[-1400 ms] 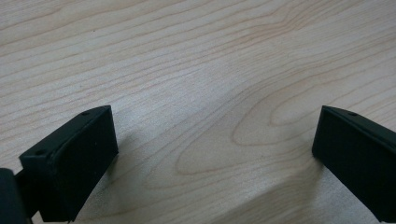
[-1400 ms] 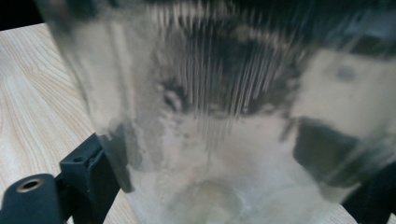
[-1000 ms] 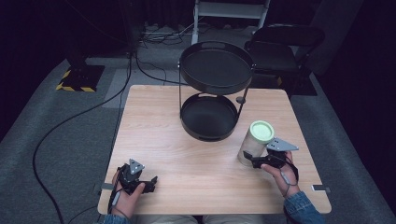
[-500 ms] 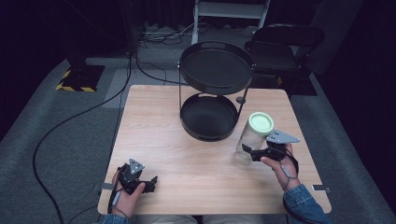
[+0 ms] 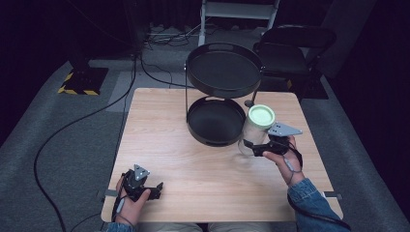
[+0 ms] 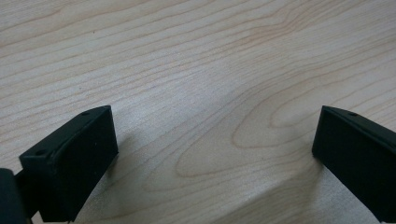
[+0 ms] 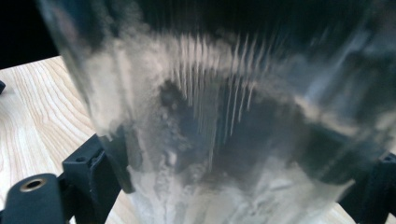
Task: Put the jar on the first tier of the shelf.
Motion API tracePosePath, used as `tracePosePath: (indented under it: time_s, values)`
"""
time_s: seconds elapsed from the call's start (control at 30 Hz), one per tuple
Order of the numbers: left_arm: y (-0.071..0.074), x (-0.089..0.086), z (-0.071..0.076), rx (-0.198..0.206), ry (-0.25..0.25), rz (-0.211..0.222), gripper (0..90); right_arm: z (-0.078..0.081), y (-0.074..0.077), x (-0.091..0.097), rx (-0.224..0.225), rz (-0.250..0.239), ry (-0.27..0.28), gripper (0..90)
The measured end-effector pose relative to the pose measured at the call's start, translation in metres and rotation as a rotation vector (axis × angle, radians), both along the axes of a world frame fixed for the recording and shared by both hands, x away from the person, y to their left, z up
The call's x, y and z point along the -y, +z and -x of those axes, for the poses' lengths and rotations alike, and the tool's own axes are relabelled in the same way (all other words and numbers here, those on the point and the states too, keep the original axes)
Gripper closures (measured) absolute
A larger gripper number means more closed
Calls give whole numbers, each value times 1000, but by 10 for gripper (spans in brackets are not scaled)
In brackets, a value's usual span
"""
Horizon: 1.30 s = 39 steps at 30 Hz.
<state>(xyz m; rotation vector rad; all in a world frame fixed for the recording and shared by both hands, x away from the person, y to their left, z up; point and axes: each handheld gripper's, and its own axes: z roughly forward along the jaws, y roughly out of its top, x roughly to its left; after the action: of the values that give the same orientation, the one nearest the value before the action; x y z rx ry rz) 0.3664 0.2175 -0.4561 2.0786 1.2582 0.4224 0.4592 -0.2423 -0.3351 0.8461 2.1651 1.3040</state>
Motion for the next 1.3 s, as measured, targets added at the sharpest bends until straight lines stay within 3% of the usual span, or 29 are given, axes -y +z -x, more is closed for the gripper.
tracePosePath:
  time_s: [0.47, 1.3]
  values:
    - [0, 0, 0, 0, 3, 0, 1, -28, 9, -26, -5, -3, 27, 110]
    - [0, 0, 0, 1, 4, 1, 1, -82, -1, -63, 7, -8, 16, 110]
